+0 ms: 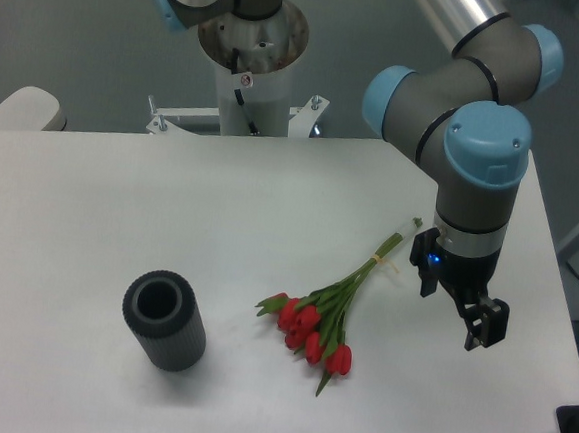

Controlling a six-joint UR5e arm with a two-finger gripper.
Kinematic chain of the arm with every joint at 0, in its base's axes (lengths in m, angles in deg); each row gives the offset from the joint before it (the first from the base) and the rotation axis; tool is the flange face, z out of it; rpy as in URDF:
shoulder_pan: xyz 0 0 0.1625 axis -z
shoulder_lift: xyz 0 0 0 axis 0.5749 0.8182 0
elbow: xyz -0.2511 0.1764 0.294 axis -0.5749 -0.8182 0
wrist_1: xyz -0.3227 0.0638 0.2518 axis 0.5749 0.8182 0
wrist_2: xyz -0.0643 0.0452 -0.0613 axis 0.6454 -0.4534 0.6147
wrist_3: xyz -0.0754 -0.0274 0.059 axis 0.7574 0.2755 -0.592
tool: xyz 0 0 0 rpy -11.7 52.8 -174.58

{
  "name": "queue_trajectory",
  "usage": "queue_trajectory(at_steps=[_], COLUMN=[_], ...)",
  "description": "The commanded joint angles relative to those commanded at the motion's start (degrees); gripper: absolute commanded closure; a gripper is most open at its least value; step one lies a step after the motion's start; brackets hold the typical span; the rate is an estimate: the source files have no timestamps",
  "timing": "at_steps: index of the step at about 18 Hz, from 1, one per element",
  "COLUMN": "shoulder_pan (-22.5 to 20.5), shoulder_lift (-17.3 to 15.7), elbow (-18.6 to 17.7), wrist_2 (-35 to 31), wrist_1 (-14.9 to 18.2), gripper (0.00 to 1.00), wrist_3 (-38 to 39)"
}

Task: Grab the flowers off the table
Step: 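Move the open gripper over the stems of the red tulip bunch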

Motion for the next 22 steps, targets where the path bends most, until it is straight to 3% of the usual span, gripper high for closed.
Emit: queue_trajectory(at_steps=[9, 13, 22], shoulder_pan=[0.0, 0.0, 0.0], shoulder_lift=[-0.18, 0.17, 0.88], elbow=[-1.76, -2.19, -8.7], wrist_2=[0.09, -0.79, -3.08], wrist_1=[-0.09, 0.0, 0.79], gripper=[0.0, 0.0, 0.0], wrist_3=[3.24, 10.26, 25.38])
